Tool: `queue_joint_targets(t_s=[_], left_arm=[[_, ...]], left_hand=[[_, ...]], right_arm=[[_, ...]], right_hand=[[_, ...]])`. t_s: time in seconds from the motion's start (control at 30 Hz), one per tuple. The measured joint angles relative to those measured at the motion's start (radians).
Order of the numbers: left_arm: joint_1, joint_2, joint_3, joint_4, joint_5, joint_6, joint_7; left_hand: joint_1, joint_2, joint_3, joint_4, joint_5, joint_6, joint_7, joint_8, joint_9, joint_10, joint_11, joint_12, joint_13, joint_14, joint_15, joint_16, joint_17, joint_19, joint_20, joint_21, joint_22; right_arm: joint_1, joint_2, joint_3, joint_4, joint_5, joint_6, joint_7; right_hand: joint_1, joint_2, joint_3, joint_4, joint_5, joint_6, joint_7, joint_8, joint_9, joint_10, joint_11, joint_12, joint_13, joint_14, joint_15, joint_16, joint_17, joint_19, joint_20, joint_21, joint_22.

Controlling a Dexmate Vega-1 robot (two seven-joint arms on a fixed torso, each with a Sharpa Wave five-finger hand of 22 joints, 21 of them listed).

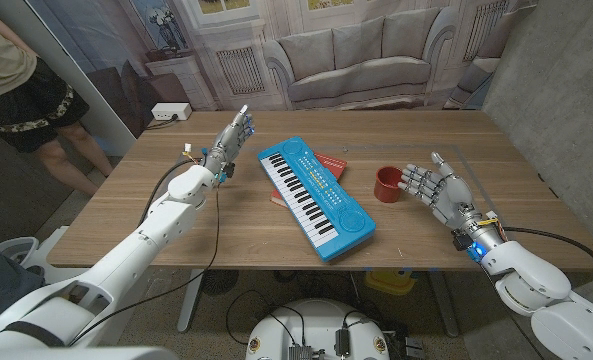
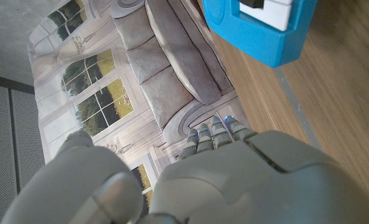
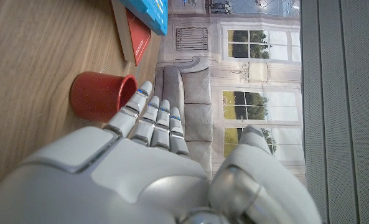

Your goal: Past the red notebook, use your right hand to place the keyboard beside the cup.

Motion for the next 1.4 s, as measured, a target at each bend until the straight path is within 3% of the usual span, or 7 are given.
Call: queue_joint_targets(t_s=[0.83, 1.3, 1.4], left_arm=[[-0.042, -0.005, 0.008, 0.060, 0.001, -0.025, -0.052], [-0.051, -0.011, 0.011, 0.071, 0.003, -0.035, -0.068], [-0.055, -0.011, 0.014, 0.074, 0.004, -0.036, -0.071]], left_hand=[[0.000, 0.000, -0.004, -0.004, 0.000, 0.000, 0.000, 0.000, 0.000, 0.000, 0.000, -0.007, 0.000, 0.000, 0.000, 0.000, 0.000, 0.000, 0.000, 0.000, 0.000], [0.004, 0.004, -0.004, -0.004, 0.000, 0.000, 0.000, 0.000, 0.000, 0.006, -0.006, -0.007, 0.000, 0.000, 0.000, 0.000, 0.000, 0.000, 0.000, 0.000, 0.000], [0.004, 0.004, -0.007, -0.007, 0.000, 0.000, 0.000, 0.000, 0.000, 0.006, -0.006, -0.007, 0.000, 0.000, 0.000, 0.000, 0.000, 0.000, 0.000, 0.000, 0.000]], right_arm=[[-0.074, -0.002, 0.063, -0.098, 0.045, -0.140, -0.018], [-0.116, 0.000, 0.106, -0.137, 0.064, -0.200, -0.028], [-0.125, -0.001, 0.117, -0.145, 0.084, -0.249, -0.035]], right_hand=[[0.007, 0.007, -0.004, -0.004, 0.000, 0.001, 0.009, 0.000, 0.000, 0.022, 0.008, 0.007, 0.000, 0.043, 0.007, 0.004, 0.000, 0.057, -0.004, 0.001, 0.000], [0.012, 0.001, -0.007, -0.007, 0.000, 0.018, 0.026, 0.000, 0.000, 0.040, 0.015, 0.007, 0.000, 0.070, 0.015, 0.004, 0.000, 0.079, 0.007, 0.001, 0.000], [0.012, 0.001, -0.007, -0.007, 0.000, 0.019, 0.027, 0.000, 0.000, 0.043, 0.018, 0.007, 0.000, 0.076, 0.016, 0.008, 0.000, 0.087, 0.011, 0.001, 0.004]])
